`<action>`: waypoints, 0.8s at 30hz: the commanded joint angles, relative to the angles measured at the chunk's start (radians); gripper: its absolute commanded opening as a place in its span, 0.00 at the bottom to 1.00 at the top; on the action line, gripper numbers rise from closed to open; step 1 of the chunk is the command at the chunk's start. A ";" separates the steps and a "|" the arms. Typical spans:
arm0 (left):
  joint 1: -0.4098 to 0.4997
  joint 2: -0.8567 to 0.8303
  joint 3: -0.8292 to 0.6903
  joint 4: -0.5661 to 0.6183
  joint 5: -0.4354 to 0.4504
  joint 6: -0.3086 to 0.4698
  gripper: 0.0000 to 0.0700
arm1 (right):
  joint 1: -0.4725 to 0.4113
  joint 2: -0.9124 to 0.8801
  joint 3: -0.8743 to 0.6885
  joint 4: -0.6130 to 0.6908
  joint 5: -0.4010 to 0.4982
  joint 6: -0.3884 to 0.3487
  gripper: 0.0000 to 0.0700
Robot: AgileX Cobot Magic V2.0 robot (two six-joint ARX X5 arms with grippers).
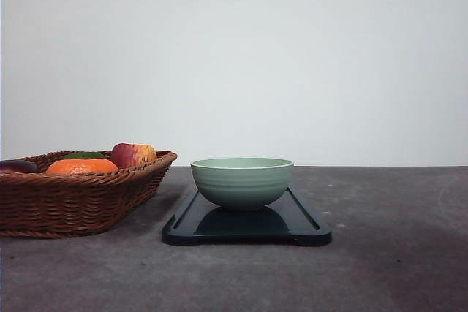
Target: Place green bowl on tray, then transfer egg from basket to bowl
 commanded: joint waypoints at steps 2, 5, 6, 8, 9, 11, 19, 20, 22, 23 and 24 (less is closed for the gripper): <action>0.001 0.000 -0.019 0.011 -0.002 0.010 0.00 | -0.012 -0.045 -0.035 0.025 0.000 -0.001 0.02; 0.000 0.000 -0.019 0.011 -0.002 0.010 0.00 | -0.013 -0.106 -0.089 0.057 0.000 0.004 0.02; 0.000 0.000 -0.019 0.011 -0.002 0.010 0.00 | -0.013 -0.128 -0.107 0.067 0.000 0.015 0.02; 0.000 0.000 -0.019 0.011 -0.002 0.010 0.00 | -0.013 -0.126 -0.143 0.129 0.000 0.040 0.02; 0.000 0.000 -0.019 0.010 -0.002 0.010 0.00 | -0.012 -0.126 -0.143 0.122 0.000 0.046 0.02; 0.001 0.000 -0.019 0.011 -0.002 0.010 0.00 | -0.004 -0.126 -0.143 0.125 0.000 0.049 0.02; 0.001 0.000 -0.018 0.010 -0.002 0.010 0.00 | 0.018 -0.126 -0.143 0.135 0.000 0.047 0.02; 0.001 0.000 -0.018 0.010 -0.002 0.010 0.00 | 0.018 -0.126 -0.143 0.137 0.000 0.046 0.02; 0.001 0.000 -0.018 0.010 -0.002 0.010 0.00 | 0.018 -0.126 -0.143 0.144 0.000 0.046 0.02; 0.001 0.000 -0.018 0.010 -0.002 0.010 0.00 | 0.018 -0.126 -0.143 0.150 0.000 0.046 0.02; 0.001 0.000 -0.018 0.010 -0.002 0.010 0.00 | 0.018 -0.126 -0.143 0.155 0.000 0.046 0.02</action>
